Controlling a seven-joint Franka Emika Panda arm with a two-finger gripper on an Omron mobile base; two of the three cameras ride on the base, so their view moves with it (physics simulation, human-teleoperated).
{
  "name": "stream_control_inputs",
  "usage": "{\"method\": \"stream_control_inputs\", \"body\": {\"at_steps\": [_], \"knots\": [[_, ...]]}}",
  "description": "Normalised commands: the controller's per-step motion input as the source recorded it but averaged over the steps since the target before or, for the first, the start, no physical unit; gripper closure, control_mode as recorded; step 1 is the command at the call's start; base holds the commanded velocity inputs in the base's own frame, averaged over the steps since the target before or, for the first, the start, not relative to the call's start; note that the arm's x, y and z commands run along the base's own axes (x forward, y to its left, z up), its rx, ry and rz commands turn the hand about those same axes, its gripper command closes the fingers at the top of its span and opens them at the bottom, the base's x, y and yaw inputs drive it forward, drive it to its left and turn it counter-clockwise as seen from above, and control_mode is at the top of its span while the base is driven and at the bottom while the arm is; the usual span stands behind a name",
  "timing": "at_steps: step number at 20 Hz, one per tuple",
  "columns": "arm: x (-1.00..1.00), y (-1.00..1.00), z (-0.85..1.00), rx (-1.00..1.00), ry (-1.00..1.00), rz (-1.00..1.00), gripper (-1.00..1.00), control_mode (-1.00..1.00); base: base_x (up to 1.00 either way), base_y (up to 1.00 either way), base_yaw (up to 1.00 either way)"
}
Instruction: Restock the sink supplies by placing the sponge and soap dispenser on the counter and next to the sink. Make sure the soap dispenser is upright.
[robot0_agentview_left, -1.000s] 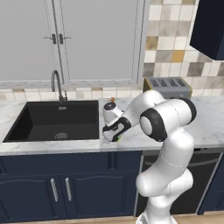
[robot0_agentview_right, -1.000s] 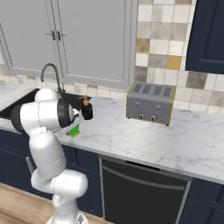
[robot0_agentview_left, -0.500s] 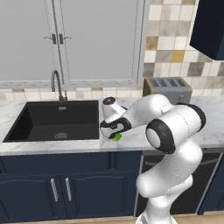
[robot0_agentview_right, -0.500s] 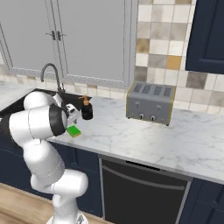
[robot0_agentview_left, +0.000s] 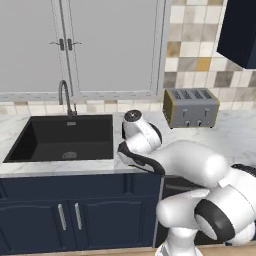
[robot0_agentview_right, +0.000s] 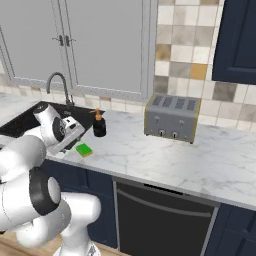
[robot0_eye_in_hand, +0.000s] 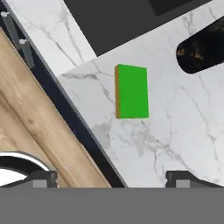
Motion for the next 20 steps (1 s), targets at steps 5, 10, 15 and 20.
{"method": "stream_control_inputs", "body": {"at_steps": [5, 10, 15, 20], "knots": [[-0.94, -0.76, 0.36, 0.0, -0.11, -0.11, -1.0, -1.0, 0.0, 0.0, 0.0], [-0.28, -0.73, 0.11, 0.02, -0.05, -0.02, -1.0, -1.0, 0.0, 0.0, 0.0], [-0.13, -0.45, 0.0, 0.14, 0.0, 0.0, -1.0, -1.0, 0.0, 0.0, 0.0], [-0.14, -0.43, 0.0, 0.12, 0.0, 0.0, -1.0, -1.0, 0.0, 0.0, 0.0]]}}
